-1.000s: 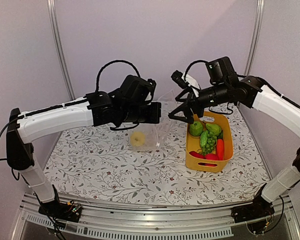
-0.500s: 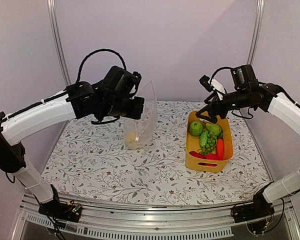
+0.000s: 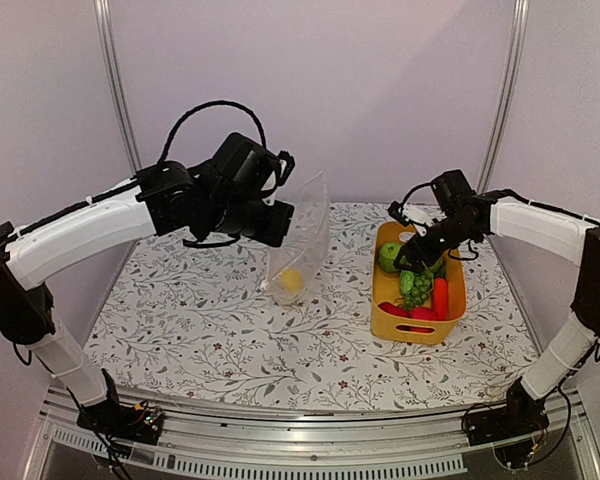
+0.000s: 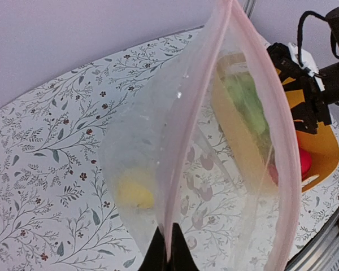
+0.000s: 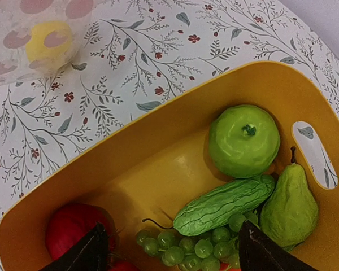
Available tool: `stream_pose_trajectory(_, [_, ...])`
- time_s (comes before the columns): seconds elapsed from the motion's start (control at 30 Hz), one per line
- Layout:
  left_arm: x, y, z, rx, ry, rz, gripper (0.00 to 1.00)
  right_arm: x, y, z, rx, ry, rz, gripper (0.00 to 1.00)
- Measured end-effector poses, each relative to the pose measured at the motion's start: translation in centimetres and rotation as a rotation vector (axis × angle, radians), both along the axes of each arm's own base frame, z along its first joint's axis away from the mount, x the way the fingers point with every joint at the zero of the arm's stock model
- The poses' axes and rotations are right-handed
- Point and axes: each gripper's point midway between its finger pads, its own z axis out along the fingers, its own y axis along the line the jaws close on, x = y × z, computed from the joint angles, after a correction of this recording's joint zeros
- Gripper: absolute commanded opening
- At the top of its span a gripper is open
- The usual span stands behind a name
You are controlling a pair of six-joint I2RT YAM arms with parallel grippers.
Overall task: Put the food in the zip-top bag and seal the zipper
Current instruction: Pick up the fake fruit from the bin.
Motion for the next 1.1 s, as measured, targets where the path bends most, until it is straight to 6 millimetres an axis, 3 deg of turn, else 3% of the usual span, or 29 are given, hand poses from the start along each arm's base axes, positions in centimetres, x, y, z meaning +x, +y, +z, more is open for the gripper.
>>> stream_pose_trajectory(0.17, [-0.1, -0.8, -1.0, 0.003, 0.026, -0.028, 0.00, 1.8, -0.1, -3.6, -0.053, 0.041, -0.029, 0.74])
stream_pose_trajectory(0.53, [-0.3, -1.3, -1.5, -0.013, 0.036, -0.047, 0.00, 7.3, 0.3, -7.1, -0.117, -0.001, -0.089, 0.74])
stream_pose_trajectory(0.9, [-0.4, -1.4, -1.9, -0.022, 0.042, -0.053, 0.00, 9.5, -0.2, -8.7, -0.145, -0.035, -0.147, 0.79])
stream_pose_trajectory(1.1, [-0.4, -1.6, -1.8, -0.029, 0.042, -0.056, 0.00, 10.0, -0.1, -9.4, -0.144, -0.046, -0.153, 0.69])
